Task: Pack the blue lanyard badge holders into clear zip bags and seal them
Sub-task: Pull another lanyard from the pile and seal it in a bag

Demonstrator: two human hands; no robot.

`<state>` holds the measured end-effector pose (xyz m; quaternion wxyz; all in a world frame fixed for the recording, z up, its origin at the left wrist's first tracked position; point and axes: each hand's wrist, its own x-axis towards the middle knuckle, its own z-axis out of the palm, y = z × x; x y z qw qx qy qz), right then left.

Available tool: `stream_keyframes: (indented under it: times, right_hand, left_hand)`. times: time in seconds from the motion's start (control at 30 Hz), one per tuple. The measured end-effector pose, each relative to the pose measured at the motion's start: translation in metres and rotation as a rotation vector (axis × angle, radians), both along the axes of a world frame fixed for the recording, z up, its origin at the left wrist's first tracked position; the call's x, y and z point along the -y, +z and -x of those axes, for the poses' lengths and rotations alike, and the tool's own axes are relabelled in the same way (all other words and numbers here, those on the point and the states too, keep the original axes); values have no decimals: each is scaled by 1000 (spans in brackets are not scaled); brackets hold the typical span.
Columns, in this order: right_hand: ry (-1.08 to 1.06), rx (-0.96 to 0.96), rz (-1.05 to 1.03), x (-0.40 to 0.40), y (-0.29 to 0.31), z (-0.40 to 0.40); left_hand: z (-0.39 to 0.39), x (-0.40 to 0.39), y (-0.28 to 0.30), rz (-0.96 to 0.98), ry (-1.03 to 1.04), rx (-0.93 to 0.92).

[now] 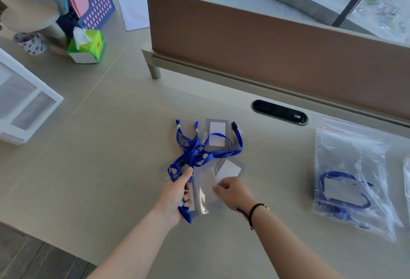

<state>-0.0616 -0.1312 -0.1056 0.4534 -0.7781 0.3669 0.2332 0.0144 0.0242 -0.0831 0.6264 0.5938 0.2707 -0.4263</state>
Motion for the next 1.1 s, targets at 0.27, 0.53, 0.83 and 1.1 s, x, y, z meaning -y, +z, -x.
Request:
stream_keyframes:
  times: [0.27, 0.53, 0.83, 1.1]
  right_hand:
    - [-492, 222, -478, 37, 52, 63]
    - [-536, 326, -452, 75, 83, 109]
    - [-591, 358, -308, 139, 96, 178]
    - [-716, 355, -156, 223, 93, 254]
  left_hand:
    - [30, 59, 32, 115, -111, -23]
    - [79, 128, 74, 204, -369, -16]
    - [129, 201, 83, 324, -616, 51]
    - [189, 306, 83, 304, -649, 40]
